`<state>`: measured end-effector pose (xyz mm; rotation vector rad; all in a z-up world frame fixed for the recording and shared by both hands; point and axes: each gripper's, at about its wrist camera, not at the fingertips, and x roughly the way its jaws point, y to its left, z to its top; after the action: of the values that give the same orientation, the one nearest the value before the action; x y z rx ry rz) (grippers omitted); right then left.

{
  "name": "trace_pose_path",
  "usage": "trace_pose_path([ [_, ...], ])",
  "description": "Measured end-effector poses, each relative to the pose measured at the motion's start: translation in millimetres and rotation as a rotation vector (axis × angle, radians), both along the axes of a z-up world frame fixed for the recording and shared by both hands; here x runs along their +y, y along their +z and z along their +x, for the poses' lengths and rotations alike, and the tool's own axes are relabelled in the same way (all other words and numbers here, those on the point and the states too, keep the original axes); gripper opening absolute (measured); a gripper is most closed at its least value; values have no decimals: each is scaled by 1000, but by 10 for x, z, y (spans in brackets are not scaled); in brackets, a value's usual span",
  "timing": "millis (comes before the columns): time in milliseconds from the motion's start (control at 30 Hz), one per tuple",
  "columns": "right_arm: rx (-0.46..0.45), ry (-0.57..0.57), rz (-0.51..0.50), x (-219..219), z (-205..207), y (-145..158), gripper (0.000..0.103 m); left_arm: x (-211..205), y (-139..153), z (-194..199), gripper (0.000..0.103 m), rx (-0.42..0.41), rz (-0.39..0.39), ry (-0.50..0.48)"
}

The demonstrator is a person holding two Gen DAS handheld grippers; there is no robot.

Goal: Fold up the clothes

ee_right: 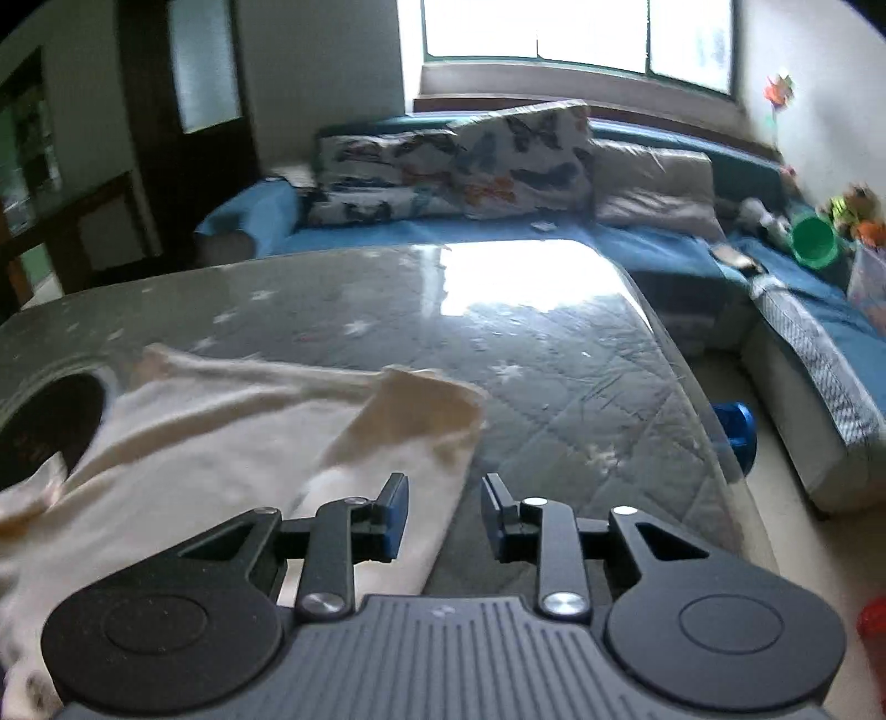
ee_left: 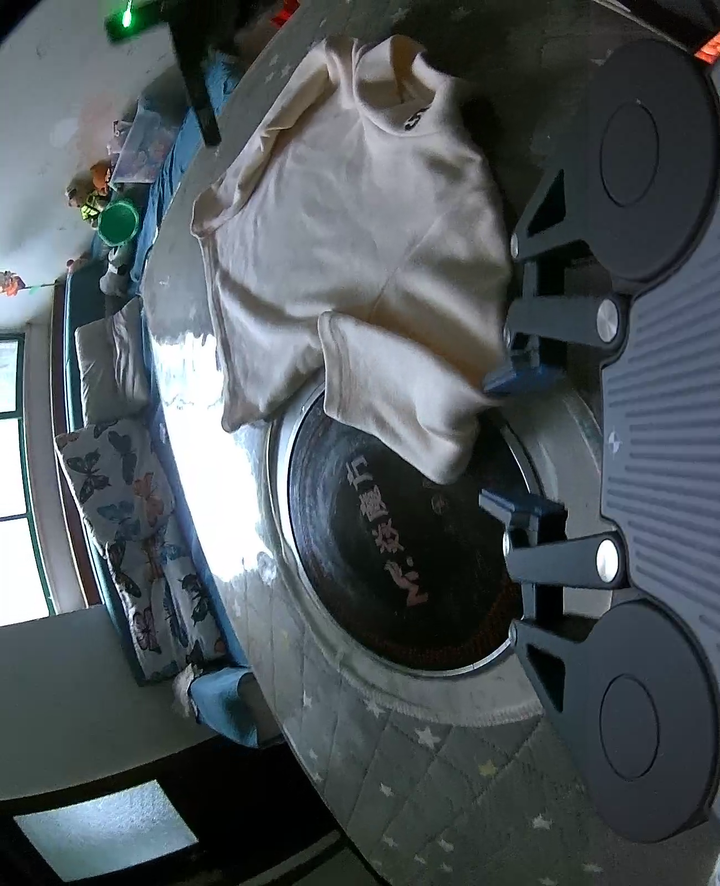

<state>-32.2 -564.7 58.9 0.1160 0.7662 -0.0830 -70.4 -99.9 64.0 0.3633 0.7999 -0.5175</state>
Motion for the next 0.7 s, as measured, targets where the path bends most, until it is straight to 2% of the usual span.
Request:
trace_pose_path([
  [133,4,-40,59,-106,297,-183,28,98,7,-26,46,1,12,29],
  [333,26,-87,104,-200,482,-366,28,138,69,-42,46,-10,2,53],
  [400,28,-90,118,-216,489,-414,23,73,111,-37,46,-26,-8,36],
  [433,25,-91,121,-218,479,-426,9,38,128,-30,46,-34,-13,27],
  [467,21,-95,120,-220,464,-431,5,-21,144,-9,46,-42,-20,14],
  [567,-8,-112,102,-231,360,-384,2,-211,156,77,46,-53,-37,-29],
  [700,-76,-140,47,-320,72,-156,1,-565,92,212,46,-77,-23,-118],
])
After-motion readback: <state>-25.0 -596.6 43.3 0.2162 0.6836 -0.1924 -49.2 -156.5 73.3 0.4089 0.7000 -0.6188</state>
